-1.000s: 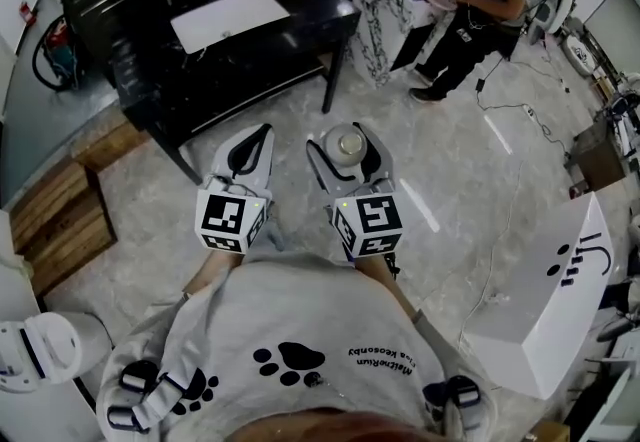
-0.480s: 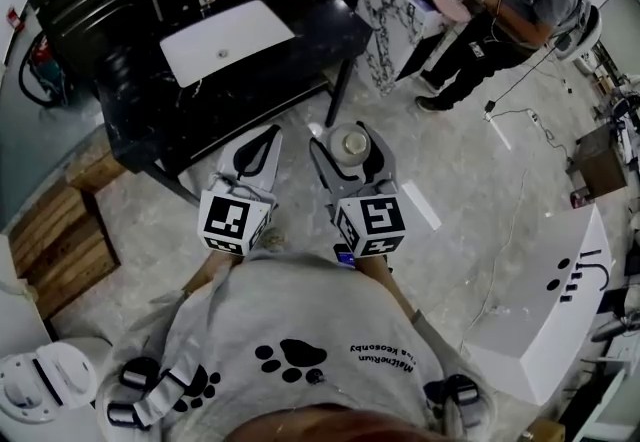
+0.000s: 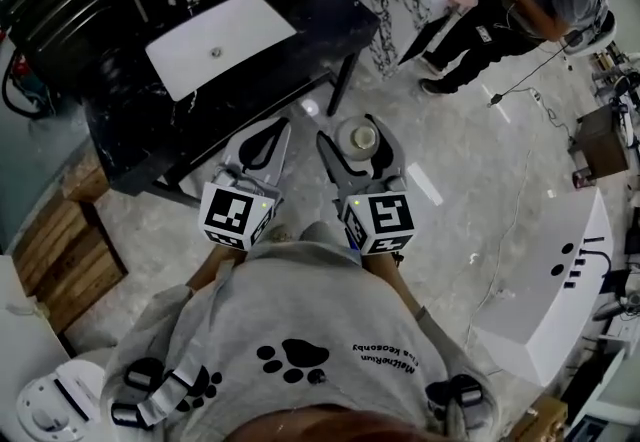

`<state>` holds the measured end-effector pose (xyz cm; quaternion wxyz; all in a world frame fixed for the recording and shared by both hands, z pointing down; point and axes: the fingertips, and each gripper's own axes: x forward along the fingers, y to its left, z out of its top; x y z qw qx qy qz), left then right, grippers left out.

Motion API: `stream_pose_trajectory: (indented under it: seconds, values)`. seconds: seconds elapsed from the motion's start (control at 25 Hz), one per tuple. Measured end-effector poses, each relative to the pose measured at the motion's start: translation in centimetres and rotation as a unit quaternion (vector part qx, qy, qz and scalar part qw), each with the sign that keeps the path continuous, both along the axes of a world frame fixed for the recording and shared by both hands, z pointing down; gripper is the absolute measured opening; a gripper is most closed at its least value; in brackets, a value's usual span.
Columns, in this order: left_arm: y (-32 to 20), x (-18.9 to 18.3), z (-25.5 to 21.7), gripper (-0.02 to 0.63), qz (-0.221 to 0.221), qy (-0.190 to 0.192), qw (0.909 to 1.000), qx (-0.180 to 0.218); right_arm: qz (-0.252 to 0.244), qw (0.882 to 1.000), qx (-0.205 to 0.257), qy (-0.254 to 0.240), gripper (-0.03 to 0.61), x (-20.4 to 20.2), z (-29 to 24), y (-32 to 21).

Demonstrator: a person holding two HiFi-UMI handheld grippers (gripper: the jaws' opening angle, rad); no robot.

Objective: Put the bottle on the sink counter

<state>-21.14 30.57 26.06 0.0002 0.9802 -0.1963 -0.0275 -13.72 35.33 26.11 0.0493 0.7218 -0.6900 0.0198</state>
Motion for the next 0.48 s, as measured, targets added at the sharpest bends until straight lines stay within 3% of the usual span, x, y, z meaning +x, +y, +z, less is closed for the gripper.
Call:
stream_pose_trajectory:
  seconds: [0.48]
  values:
    - [-5.1,1.9,1.5,0.0,-0.012,-0.002,0.9998,-0.017,-0.005,1.0,-0.006,-0.001,0.336,2.8,0.9,-4.9]
